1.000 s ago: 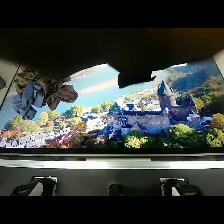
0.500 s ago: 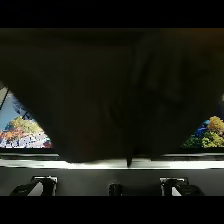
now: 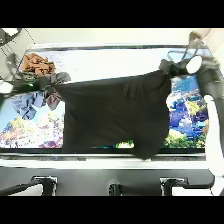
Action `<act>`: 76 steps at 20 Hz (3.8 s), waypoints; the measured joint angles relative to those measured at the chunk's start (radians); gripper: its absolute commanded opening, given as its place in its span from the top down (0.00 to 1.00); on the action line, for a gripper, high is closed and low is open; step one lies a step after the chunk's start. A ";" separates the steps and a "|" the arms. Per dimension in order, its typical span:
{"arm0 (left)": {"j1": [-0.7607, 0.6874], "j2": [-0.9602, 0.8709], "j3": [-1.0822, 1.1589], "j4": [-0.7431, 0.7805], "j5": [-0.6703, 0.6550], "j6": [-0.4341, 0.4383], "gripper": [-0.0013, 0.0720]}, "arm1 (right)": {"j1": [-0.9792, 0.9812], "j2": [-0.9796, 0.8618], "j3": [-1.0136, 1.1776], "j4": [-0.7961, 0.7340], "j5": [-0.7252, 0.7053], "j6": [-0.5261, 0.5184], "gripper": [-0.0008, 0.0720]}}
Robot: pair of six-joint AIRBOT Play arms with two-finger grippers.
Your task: Fold the shirts.
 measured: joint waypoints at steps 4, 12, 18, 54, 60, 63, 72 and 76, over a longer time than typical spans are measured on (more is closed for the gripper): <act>-0.037 -0.130 0.013 -0.012 0.036 0.004 0.89 | 0.000 -0.120 -0.003 0.103 -0.033 0.044 0.80; 0.056 -0.152 0.114 -0.012 -0.404 0.035 0.24 | -0.141 -0.051 0.052 0.160 0.202 -0.067 0.34; 0.127 0.042 -0.343 -0.013 -0.591 0.102 0.29 | -0.336 -0.003 0.040 0.150 0.647 -0.219 0.34; 0.063 0.225 -0.591 -0.121 -0.333 0.190 0.94 | -0.316 -0.140 -0.242 0.303 0.455 -0.439 0.91; 0.066 0.336 0.111 -0.071 -0.339 0.186 0.93 | -0.315 0.196 0.123 0.320 0.372 -0.480 0.91; 0.063 0.383 0.498 -0.050 -0.269 0.139 0.93 | -0.316 0.441 0.243 0.266 0.186 -0.470 0.91; 0.027 0.509 0.729 -0.041 -0.248 0.061 0.93 | -0.317 0.844 0.313 0.032 0.121 -0.352 0.91; 0.024 0.474 0.697 -0.045 -0.349 0.057 0.93 | -0.317 0.826 0.315 -0.018 0.229 -0.311 0.91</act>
